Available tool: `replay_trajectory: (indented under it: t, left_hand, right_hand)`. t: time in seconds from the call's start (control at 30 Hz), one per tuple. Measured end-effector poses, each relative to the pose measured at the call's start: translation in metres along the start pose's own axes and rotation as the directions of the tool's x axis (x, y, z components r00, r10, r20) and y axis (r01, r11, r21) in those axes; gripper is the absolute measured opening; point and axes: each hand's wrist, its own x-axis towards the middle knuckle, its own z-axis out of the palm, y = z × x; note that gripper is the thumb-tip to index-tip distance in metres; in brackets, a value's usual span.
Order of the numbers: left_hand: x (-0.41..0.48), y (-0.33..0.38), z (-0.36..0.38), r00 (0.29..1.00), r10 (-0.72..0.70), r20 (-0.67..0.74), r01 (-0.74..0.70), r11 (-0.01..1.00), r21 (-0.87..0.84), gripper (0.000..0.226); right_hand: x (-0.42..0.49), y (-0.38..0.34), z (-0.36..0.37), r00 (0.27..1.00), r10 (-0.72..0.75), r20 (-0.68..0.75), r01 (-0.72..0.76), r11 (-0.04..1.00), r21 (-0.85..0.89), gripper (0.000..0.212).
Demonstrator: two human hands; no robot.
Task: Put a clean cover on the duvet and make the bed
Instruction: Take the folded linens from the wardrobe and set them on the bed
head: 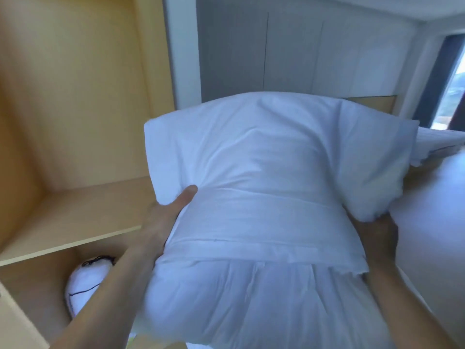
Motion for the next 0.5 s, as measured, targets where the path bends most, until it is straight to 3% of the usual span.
replay_trajectory:
  t: [0.07,0.13,0.2,0.3,0.5]
  left_hand:
    - [0.027,-0.002,0.033,0.999,0.003,0.04,-0.003,1.0,0.01,0.067]
    - [0.057,-0.003,0.067,0.994,-0.005,0.105,0.005,1.0,0.005,0.067]
    - [0.091,-0.002,0.101,0.986,-0.01,0.167,0.012,1.0,-0.011,0.064]
    - [0.14,0.0,0.153,0.975,-0.009,0.221,0.018,0.999,-0.039,0.062]
    - [0.217,0.011,0.264,0.925,-0.022,0.378,0.035,0.999,-0.026,0.059]
  right_hand:
    - [0.023,0.016,-0.002,0.997,0.033,-0.066,-0.034,0.999,-0.02,0.134]
    - [0.047,0.027,0.0,0.994,0.013,-0.113,-0.015,1.0,-0.014,0.112]
    - [0.073,0.031,0.004,0.988,0.08,-0.133,-0.084,0.996,-0.026,0.089]
    - [0.119,0.048,0.007,0.979,0.097,-0.179,-0.105,0.994,-0.034,0.093]
    - [0.211,0.094,-0.003,0.946,0.113,-0.302,-0.144,0.986,-0.083,0.021]
